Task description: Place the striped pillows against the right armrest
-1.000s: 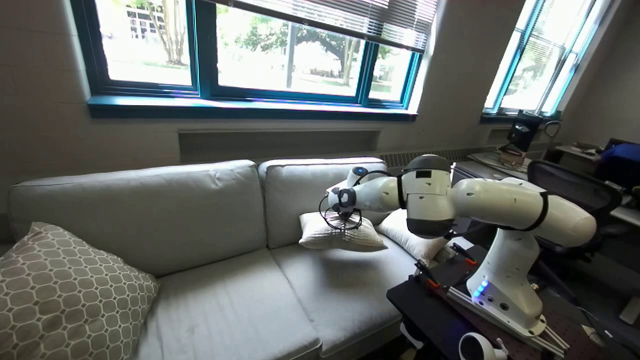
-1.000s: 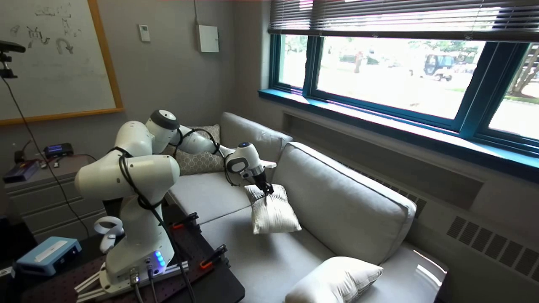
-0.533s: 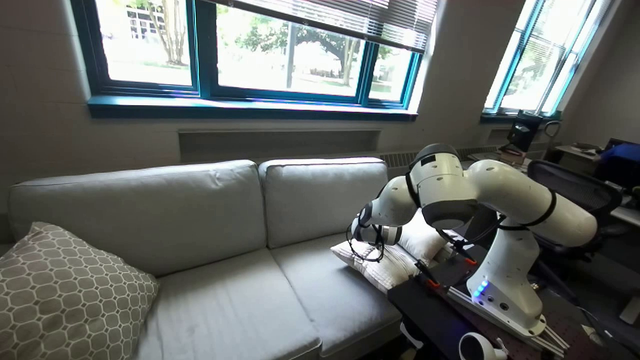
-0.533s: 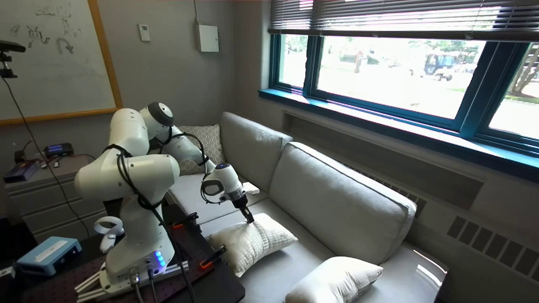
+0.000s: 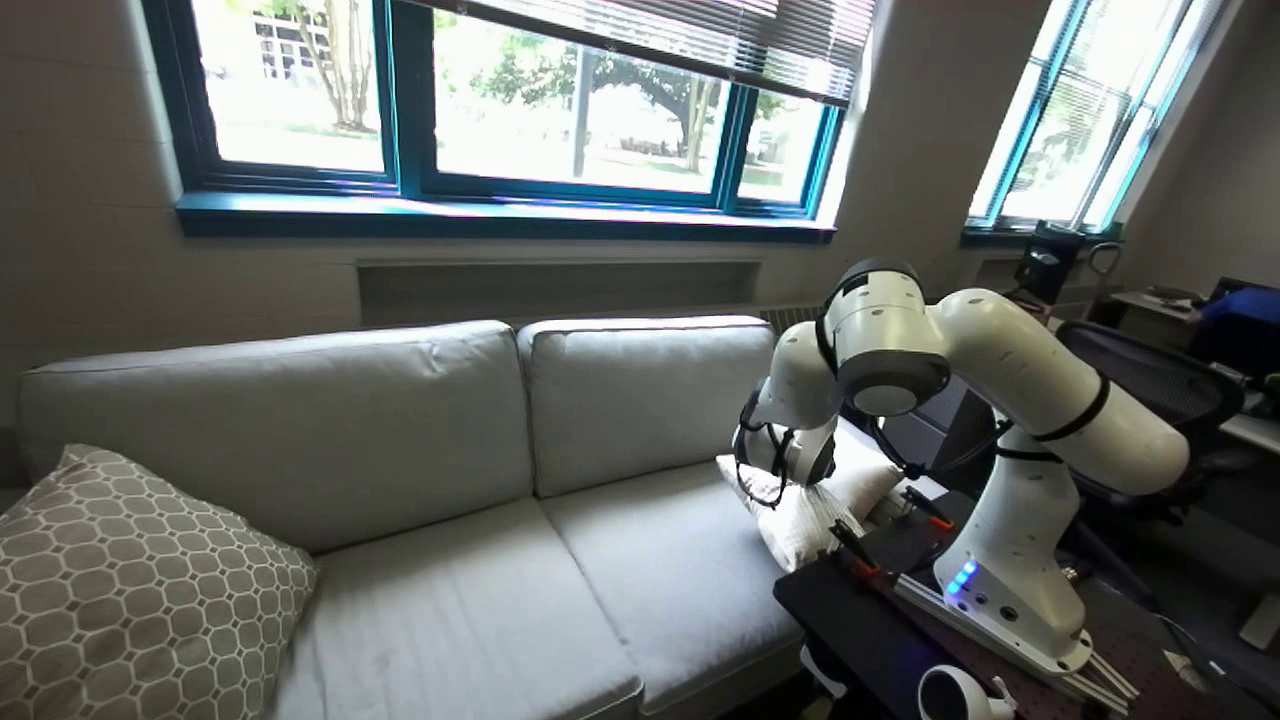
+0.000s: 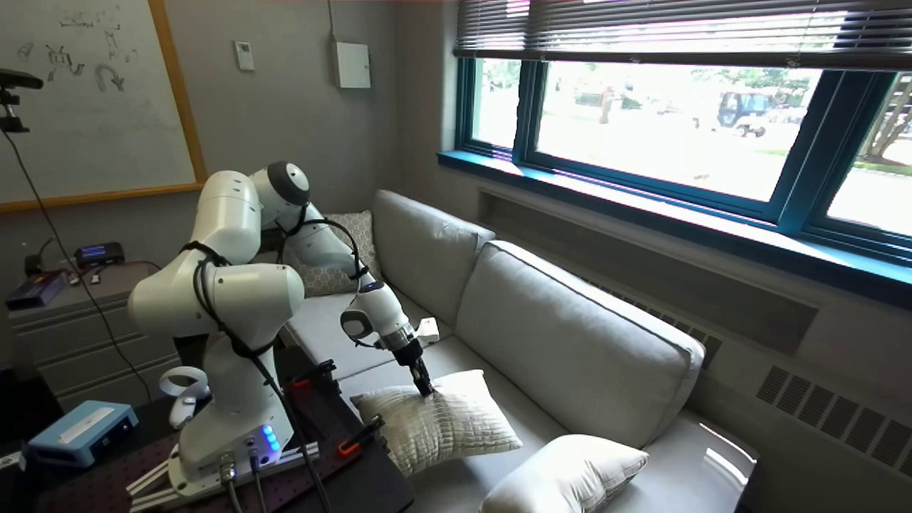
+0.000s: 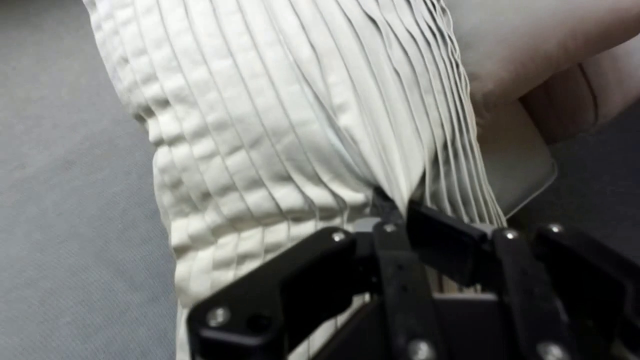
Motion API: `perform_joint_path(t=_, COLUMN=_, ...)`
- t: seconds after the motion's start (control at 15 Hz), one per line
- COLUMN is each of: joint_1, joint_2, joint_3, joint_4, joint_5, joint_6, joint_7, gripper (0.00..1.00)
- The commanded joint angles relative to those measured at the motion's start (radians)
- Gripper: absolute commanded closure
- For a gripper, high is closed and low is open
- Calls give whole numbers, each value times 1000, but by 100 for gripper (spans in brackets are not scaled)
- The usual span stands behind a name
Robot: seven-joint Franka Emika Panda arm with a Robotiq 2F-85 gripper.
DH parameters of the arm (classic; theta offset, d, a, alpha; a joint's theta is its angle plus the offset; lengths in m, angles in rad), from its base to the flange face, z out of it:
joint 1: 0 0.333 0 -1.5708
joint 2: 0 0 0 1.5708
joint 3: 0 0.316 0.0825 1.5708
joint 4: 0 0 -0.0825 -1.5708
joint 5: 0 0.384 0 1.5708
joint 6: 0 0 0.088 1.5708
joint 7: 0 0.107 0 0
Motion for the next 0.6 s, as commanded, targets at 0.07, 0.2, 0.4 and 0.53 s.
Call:
perform_joint_path(t=0.07, joint_1=-217, joint_2=-162, joint_3=65, joint_4=-48, joint_5=-2, joint_6=261, joint_7=-65, gripper=98)
perform_joint_path(t=0.2, joint_1=-284, joint_2=-179, joint_3=77, joint_4=-66, joint_5=-51, joint_6=330, joint_7=-29, gripper=98)
perform_joint_path(t=0.4, joint_1=-368, joint_2=-187, joint_3=80, joint_4=-39, joint_5=40, joint_6=423, joint_7=-157, gripper=98)
perform_joint_path(t=0.53, joint_1=-321, joint_2=-132, joint_3=-6, joint_4=-23, joint_5=162, joint_6=362, joint_7=-266, gripper=98)
